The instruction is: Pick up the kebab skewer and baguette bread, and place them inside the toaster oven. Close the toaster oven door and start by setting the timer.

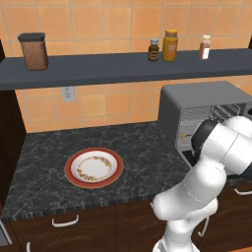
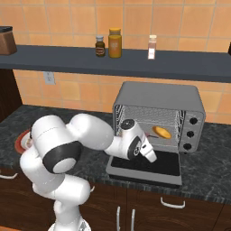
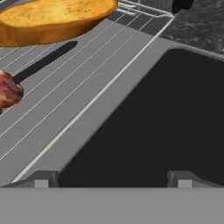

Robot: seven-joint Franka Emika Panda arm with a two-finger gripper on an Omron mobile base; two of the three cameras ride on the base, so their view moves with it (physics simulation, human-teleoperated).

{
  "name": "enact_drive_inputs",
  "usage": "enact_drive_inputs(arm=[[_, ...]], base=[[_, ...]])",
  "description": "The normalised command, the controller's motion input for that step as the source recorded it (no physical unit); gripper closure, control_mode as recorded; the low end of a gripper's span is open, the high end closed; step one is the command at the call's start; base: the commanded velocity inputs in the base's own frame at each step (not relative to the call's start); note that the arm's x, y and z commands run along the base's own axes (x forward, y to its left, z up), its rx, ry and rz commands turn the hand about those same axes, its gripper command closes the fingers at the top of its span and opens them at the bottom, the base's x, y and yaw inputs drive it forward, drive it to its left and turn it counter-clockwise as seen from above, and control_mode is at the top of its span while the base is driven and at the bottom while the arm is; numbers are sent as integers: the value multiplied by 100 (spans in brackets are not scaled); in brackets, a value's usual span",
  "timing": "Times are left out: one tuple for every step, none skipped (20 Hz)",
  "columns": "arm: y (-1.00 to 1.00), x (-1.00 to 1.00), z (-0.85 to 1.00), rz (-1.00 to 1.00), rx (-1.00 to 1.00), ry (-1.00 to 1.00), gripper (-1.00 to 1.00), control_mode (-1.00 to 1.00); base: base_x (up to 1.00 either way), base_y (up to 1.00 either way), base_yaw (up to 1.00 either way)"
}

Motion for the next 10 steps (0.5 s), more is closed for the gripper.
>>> enact_drive_inputs(arm=[[19,33,0,-7,3,-20,-100,-100],[20,35,0,-6,4,-22,-100,-100],[21,40,0,-5,5,-21,-100,-100],[19,40,0,-5,4,-21,-100,-100],[16,40,0,-5,4,-20,-100,-100],[11,39,0,-4,4,-19,-100,-100],[6,47,0,-4,4,-18,-100,-100],[4,64,0,-4,5,-18,-100,-100],[4,64,0,-4,5,-17,-100,-100],[4,56,0,-3,4,-17,-100,-100]], base=[[0,0,0],[0,0,0],[0,0,0],[0,0,0],[0,0,0],[0,0,0],[0,0,0],[0,0,0],[0,0,0],[0,0,0]])
